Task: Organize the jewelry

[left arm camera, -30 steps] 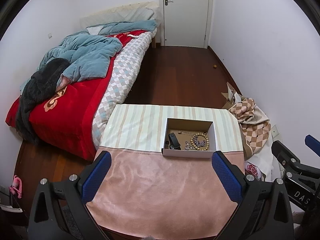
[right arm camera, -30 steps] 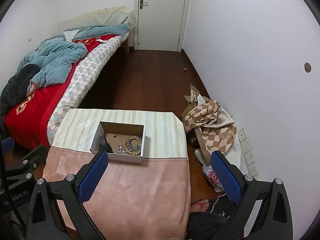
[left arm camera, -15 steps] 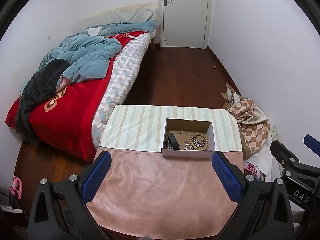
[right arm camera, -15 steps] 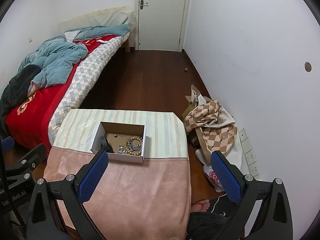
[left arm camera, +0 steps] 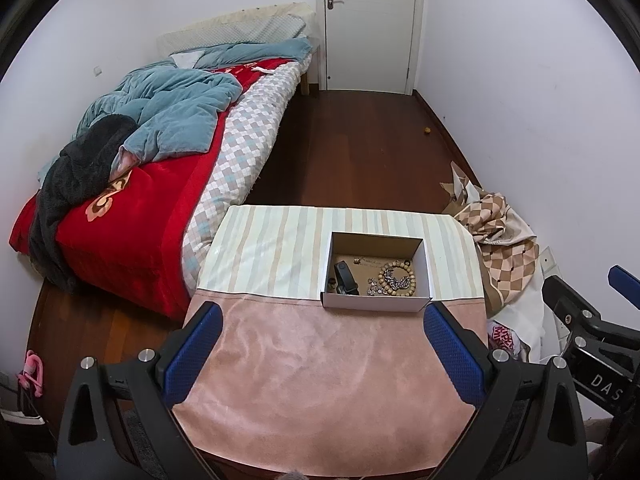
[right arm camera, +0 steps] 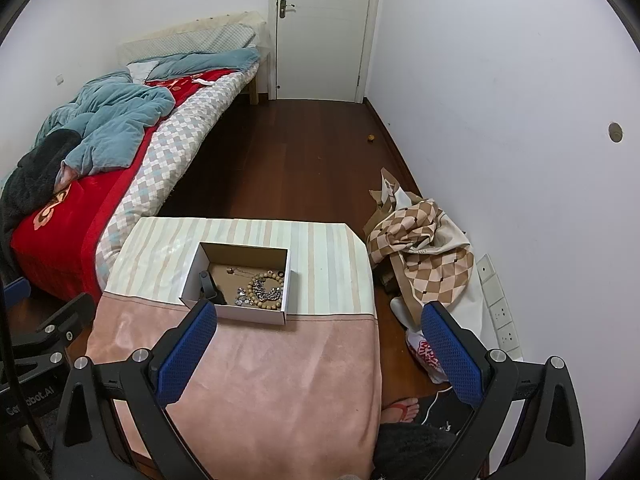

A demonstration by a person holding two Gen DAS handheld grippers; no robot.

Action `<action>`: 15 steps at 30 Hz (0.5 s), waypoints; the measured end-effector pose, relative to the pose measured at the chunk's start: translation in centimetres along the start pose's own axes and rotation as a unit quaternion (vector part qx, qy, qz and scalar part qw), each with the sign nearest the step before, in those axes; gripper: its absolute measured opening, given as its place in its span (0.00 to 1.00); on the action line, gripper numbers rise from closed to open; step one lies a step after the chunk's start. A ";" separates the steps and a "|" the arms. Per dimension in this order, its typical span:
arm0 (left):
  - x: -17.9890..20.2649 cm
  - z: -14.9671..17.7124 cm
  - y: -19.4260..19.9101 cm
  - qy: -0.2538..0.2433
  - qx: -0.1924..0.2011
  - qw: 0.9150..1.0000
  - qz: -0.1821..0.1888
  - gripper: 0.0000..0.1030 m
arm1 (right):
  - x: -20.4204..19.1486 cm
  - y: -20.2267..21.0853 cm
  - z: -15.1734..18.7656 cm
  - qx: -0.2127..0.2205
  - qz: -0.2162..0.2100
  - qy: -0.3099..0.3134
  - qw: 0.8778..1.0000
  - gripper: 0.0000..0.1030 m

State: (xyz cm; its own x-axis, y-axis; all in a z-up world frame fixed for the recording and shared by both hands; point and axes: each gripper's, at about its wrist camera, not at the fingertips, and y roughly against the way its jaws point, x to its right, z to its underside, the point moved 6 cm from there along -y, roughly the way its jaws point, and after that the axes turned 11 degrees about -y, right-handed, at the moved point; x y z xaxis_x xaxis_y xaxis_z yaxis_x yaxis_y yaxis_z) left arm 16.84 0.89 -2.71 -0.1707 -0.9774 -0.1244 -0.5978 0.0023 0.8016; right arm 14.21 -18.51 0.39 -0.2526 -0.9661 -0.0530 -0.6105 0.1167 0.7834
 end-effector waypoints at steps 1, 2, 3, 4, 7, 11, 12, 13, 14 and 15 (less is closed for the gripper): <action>0.0 0.0 0.0 0.001 0.000 1.000 0.000 0.99 | -0.1 0.0 0.0 -0.001 0.000 0.000 1.000 1.00; -0.1 0.1 0.0 0.001 -0.001 1.000 0.000 0.99 | 0.0 0.0 0.0 -0.001 -0.001 0.000 1.000 1.00; -0.1 0.2 0.0 0.001 0.000 1.000 0.000 0.99 | -0.1 0.0 0.0 -0.001 -0.001 0.000 1.000 1.00; -0.1 0.2 0.1 0.001 0.000 1.000 0.000 0.99 | -0.1 0.0 -0.1 -0.001 -0.001 0.001 1.000 1.00; -0.1 0.2 0.0 0.001 0.000 1.000 0.000 0.99 | -0.1 0.0 0.0 -0.002 -0.002 0.003 1.000 1.00; -0.3 0.3 -0.2 0.001 0.000 1.000 0.000 0.99 | -0.1 0.0 0.1 -0.003 -0.002 0.003 1.000 1.00; -0.3 0.4 -0.2 0.001 0.000 1.000 0.000 0.99 | -0.1 0.0 0.1 -0.003 -0.002 0.003 1.000 1.00; -0.4 0.4 -0.2 0.001 0.000 1.000 0.001 0.99 | -0.1 0.0 0.0 -0.002 -0.001 0.004 1.000 1.00; -0.3 0.4 -0.2 0.001 0.000 1.000 0.000 0.99 | -0.1 0.0 0.0 -0.002 -0.001 0.004 1.000 1.00; -0.4 0.4 -0.2 0.001 0.000 1.000 -0.001 0.99 | -0.1 0.0 0.0 -0.002 -0.002 0.003 1.000 1.00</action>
State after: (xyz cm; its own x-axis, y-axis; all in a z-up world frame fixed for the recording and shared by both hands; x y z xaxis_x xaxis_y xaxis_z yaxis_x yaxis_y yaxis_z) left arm 16.68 1.33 -3.05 -0.1686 -0.9778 -0.1242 -0.5984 0.0015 0.8012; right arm 14.19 -18.42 0.38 -0.2453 -0.9680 -0.0521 -0.6080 0.1117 0.7861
